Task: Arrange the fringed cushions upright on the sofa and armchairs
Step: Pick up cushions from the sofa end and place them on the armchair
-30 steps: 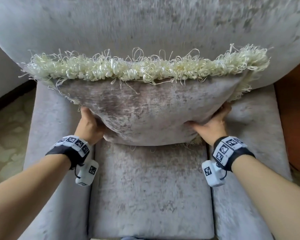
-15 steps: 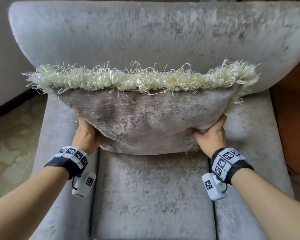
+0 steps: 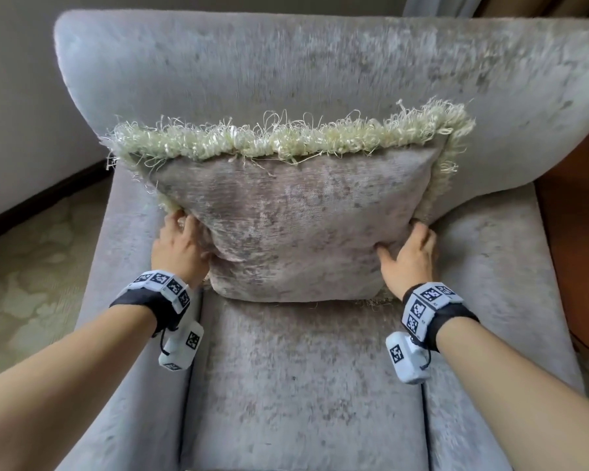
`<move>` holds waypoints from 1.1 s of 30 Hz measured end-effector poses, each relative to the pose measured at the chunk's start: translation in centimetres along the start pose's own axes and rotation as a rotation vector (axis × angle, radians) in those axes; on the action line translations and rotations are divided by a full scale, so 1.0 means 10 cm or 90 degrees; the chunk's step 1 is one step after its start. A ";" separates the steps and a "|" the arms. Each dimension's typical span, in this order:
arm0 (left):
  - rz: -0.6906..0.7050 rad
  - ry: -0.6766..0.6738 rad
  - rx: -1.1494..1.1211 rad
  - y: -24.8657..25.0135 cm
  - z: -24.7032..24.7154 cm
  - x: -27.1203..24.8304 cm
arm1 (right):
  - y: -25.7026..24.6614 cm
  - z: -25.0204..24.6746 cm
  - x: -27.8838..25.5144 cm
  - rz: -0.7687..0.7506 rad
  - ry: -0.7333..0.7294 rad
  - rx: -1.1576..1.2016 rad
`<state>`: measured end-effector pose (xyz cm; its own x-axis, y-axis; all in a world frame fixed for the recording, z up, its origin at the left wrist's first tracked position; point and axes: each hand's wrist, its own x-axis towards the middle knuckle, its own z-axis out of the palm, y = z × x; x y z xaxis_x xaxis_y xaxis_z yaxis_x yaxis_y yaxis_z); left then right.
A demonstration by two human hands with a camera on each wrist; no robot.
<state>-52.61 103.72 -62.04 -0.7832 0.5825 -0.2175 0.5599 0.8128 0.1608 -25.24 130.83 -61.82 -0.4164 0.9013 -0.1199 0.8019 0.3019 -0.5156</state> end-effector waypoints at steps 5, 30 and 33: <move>-0.011 0.028 -0.071 0.06 -0.05 -0.15 | -0.07 -0.08 -0.03 -0.052 -0.002 0.057; -0.031 -0.020 -0.036 0.65 0.01 -0.31 | 0.29 -0.37 0.24 -0.022 -0.016 0.039; -0.050 -0.042 0.037 0.68 0.03 -0.32 | 0.26 -0.27 0.25 0.025 -0.030 -0.059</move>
<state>-46.26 107.36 -60.54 -0.8068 0.5143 -0.2907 0.5138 0.8537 0.0843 -23.04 134.76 -61.19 -0.4023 0.8978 -0.1792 0.8528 0.2963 -0.4300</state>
